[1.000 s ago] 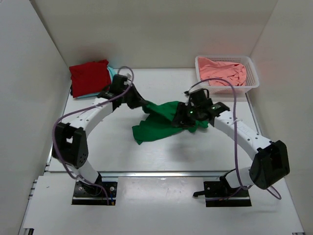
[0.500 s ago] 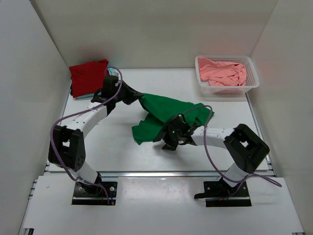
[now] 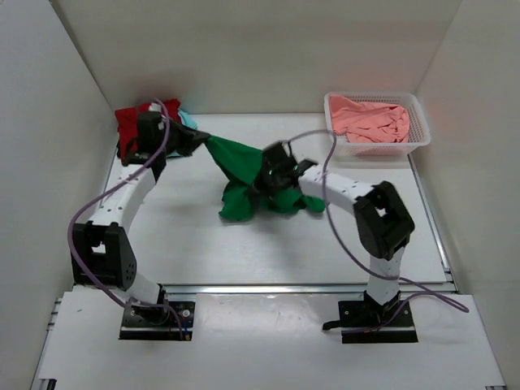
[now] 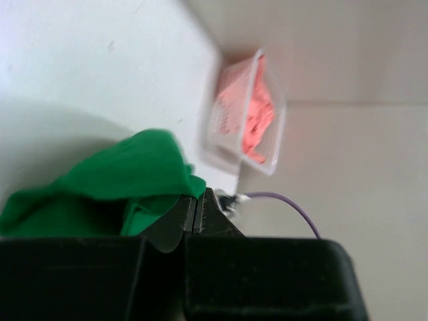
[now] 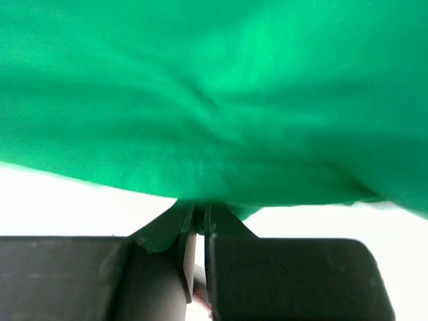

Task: Fold and stack the t-shirts
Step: Flatten out the tshirt

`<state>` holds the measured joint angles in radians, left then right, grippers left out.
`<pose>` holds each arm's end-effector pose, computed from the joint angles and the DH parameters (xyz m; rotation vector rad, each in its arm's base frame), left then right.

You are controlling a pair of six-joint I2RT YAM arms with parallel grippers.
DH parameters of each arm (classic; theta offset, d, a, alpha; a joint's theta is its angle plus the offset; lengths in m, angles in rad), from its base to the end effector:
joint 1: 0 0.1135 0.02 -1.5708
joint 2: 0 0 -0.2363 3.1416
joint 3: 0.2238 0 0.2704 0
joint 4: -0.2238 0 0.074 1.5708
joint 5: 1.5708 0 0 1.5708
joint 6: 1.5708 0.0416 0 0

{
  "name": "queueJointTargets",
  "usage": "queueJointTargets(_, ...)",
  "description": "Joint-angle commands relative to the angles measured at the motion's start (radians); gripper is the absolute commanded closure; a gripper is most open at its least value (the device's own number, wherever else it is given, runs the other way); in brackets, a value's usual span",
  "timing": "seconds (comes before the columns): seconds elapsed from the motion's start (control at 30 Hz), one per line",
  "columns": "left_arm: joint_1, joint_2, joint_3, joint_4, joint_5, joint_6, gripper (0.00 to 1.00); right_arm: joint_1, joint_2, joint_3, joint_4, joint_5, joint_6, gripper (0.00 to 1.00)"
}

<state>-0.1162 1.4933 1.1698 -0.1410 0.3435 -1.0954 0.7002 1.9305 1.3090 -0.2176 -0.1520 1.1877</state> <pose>0.3678 -0.0570 0.2715 -0.8188 2.0330 -1.0769 0.3243 0.2815 0.1443 0.5693 2.6122 0.9485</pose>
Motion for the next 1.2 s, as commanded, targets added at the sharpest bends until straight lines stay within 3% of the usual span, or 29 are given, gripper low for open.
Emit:
queueJointTargets(0.0, 0.1, 0.013, 0.226, -0.021, 0.04, -0.053, 1.0, -0.135, -0.237, 0.31, -0.378, -0.166, -0.372, 1.0)
queueJointTargets(0.1, 0.194, 0.064, 0.512, -0.156, 0.026, -0.052, 1.0, -0.315, -0.31, 0.572, -0.731, -0.228, -0.57, 1.0)
queueJointTargets(0.17, 0.251, 0.071, 0.673, -0.231, 0.009, -0.061, 1.0, -0.417, -0.373, 0.633, -0.898, -0.271, -0.643, 0.99)
queueJointTargets(0.3, 0.346, 0.047, 0.813, -0.292, 0.029, -0.095, 1.0, -0.638, -0.579, 0.547, -0.873, -0.356, -0.712, 0.99)
queueJointTargets(0.63, 0.365, -0.111, 0.791, -0.285, 0.011, -0.178, 1.0, -0.771, -0.762, 0.567, -0.628, -0.373, -0.709, 1.0)
queueJointTargets(0.73, 0.336, -0.107, 0.82, -0.33, 0.034, -0.181, 1.0, -0.85, -0.728, 0.556, -0.621, -0.526, -0.677, 1.0)
queueJointTargets(0.8, 0.306, -0.11, 0.766, -0.356, 0.054, -0.159, 1.0, -0.832, -0.68, 0.501, -0.655, -0.566, -0.657, 1.0)
queueJointTargets(0.9, 0.288, -0.145, 0.543, -0.312, 0.101, -0.158, 1.0, -0.763, -0.555, 0.461, -0.73, -0.641, -0.678, 1.0)
queueJointTargets(1.0, 0.285, -0.169, 0.356, -0.281, 0.123, -0.132, 1.0, -0.648, -0.423, 0.489, -0.82, -0.58, -0.743, 1.0)
queueJointTargets(1.1, 0.283, -0.18, 0.268, -0.325, 0.112, -0.058, 1.0, -0.597, -0.34, 0.464, -0.854, -0.491, -0.798, 1.0)
queueJointTargets(1.13, 0.279, -0.191, 0.233, -0.345, 0.112, -0.025, 1.0, -0.594, -0.314, 0.446, -0.87, -0.439, -0.804, 1.0)
queueJointTargets(1.17, 0.268, -0.23, 0.109, -0.345, 0.076, 0.012, 1.0, -0.608, -0.279, 0.315, -0.852, -0.378, -0.827, 1.0)
